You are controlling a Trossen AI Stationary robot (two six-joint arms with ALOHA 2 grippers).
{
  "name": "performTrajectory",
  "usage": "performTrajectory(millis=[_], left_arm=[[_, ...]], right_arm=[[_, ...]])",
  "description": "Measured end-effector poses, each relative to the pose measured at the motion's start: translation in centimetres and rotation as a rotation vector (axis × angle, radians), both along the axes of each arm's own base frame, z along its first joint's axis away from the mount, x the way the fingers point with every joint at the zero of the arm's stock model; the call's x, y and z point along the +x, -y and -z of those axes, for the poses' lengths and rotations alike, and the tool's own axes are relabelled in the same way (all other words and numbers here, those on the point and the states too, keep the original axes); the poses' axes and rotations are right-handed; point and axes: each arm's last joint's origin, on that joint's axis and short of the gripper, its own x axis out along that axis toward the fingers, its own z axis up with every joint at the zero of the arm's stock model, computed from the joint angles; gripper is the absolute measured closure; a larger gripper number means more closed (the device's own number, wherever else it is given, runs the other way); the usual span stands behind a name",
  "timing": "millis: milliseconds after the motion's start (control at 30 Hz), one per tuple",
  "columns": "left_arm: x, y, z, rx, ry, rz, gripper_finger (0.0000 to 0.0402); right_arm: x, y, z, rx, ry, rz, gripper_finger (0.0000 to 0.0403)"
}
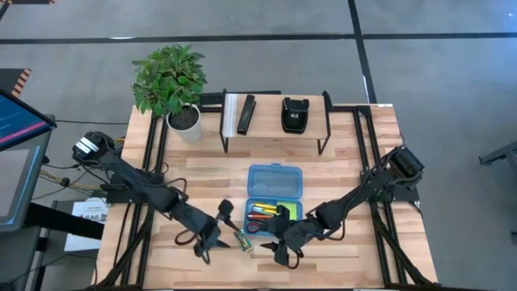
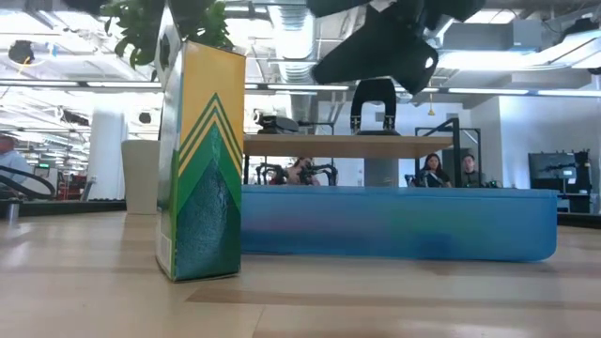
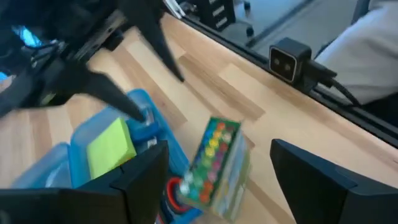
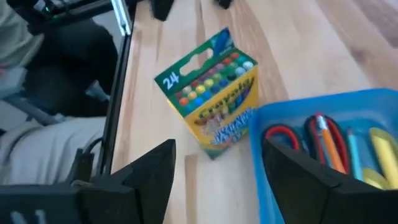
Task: Pack school essentials
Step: Put the box of crayons into the supply box
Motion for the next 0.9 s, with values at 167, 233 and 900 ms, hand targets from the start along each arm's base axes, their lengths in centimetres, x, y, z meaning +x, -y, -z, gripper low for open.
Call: performTrajectory(millis=[167, 233, 900], left_arm=[[2.3, 1.4, -0.2, 0.108, -0.081, 0.036, 0.0128], [3.0, 1.7, -0.1, 0.159, -0.123, 0.037, 0.0129], [5.9, 0.6, 0.9, 0.245, -0.301, 0.027, 0.0129]], right_arm=[[-1.2, 0.5, -1.4, -0.032, -0.029, 0.042, 0.0139], [-1.6, 0.6, -2.0, -0.044, -0.023, 0.059, 0.0140], [-2.1, 0.7, -2.5, -0.060, -0.022, 0.077, 0.0143]])
